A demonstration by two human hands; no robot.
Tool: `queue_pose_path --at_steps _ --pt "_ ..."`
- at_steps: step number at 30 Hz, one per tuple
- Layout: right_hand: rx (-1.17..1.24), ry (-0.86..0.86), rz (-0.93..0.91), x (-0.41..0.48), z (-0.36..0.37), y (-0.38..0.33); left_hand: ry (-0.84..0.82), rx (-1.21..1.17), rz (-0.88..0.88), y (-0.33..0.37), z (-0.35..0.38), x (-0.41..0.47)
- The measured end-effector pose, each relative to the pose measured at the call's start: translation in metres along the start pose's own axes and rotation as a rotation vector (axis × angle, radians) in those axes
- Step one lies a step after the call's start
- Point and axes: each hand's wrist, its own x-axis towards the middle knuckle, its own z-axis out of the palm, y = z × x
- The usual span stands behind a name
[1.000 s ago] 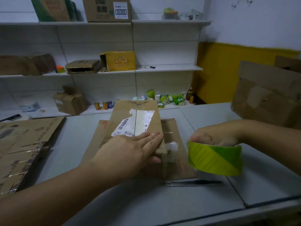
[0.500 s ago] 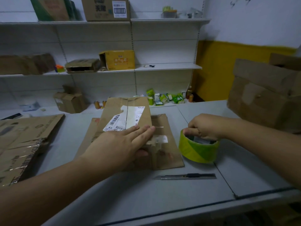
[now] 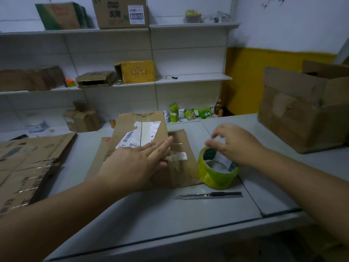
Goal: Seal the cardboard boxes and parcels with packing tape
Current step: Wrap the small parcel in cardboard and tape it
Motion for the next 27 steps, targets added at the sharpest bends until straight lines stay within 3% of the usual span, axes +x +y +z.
queue_pose_path --at_steps 2,3,6,8,10,13,19,24,27 --pt "0.188 0.323 -0.161 -0.033 -0.005 -0.014 -0.040 0.020 0.017 -0.001 0.002 -0.001" --pt "0.222 0.338 -0.304 -0.053 -0.004 -0.026 -0.056 0.019 0.015 -0.001 0.002 -0.001" --pt "0.028 0.092 -0.577 -0.103 0.018 -0.058 -0.104 -0.038 -0.049 0.002 -0.006 -0.002" --pt "-0.062 -0.027 -0.487 -0.112 0.032 -0.062 -0.080 -0.052 -0.070 0.003 -0.007 -0.003" --pt "-0.104 -0.083 -0.322 -0.109 0.038 -0.065 -0.132 -0.075 -0.078 0.005 -0.011 -0.003" --pt "-0.159 -0.140 -0.218 -0.104 0.022 -0.081 -0.174 -0.108 -0.106 0.007 -0.019 -0.001" --pt "-0.060 -0.104 -0.126 -0.112 -0.001 -0.078 -0.206 -0.115 -0.132 0.008 -0.024 0.000" --pt "0.399 -0.067 0.211 -0.103 -0.009 -0.086 -0.204 -0.126 -0.139 0.008 -0.021 0.001" --pt "0.553 -0.016 0.334 -0.089 -0.001 -0.100 -0.204 -0.124 -0.142 0.008 -0.021 0.000"
